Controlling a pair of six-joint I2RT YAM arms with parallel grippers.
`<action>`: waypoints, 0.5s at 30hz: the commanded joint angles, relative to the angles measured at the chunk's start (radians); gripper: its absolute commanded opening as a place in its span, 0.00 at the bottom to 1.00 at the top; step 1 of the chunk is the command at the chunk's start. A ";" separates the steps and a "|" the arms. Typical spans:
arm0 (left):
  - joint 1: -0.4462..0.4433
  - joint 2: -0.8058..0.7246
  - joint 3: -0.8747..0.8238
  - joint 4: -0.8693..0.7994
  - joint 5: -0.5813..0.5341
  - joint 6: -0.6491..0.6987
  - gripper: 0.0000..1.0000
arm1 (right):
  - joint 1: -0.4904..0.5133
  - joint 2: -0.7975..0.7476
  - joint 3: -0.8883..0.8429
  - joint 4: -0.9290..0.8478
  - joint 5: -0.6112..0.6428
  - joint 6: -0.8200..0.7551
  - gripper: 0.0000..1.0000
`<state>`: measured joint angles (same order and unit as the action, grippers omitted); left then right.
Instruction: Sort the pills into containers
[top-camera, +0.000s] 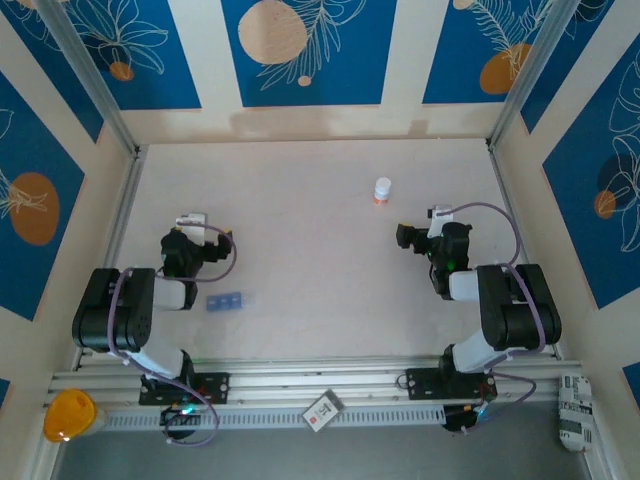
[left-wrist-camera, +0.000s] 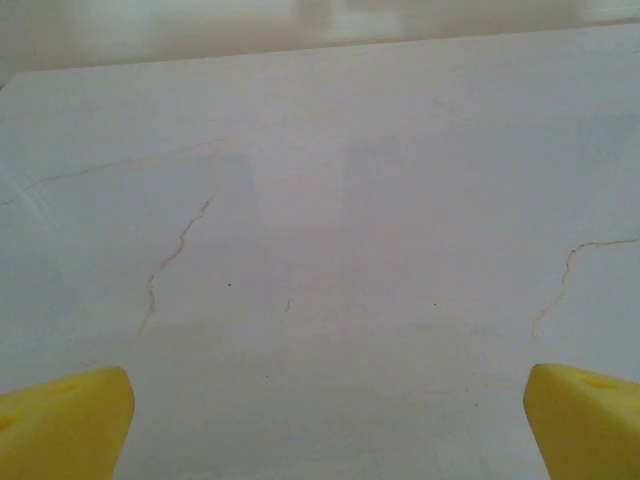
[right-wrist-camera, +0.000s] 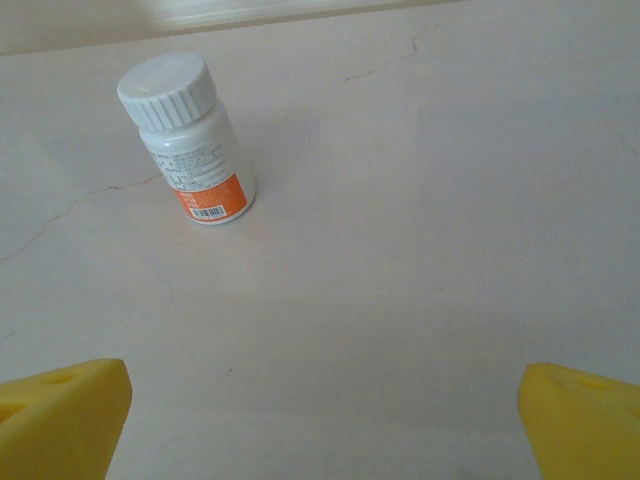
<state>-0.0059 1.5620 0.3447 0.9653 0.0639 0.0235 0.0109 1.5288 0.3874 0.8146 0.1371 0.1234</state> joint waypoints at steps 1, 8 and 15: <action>0.004 0.003 -0.001 0.031 0.025 -0.017 1.00 | -0.005 -0.006 0.025 0.000 -0.016 -0.018 0.99; 0.004 0.004 0.008 0.014 0.025 -0.016 1.00 | -0.005 -0.006 0.025 0.000 -0.016 -0.018 0.99; 0.003 0.004 0.018 -0.006 0.024 -0.014 1.00 | -0.005 -0.006 0.025 0.001 -0.016 -0.018 0.99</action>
<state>-0.0059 1.5620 0.3454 0.9623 0.0708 0.0235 0.0109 1.5288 0.3874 0.8146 0.1371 0.1234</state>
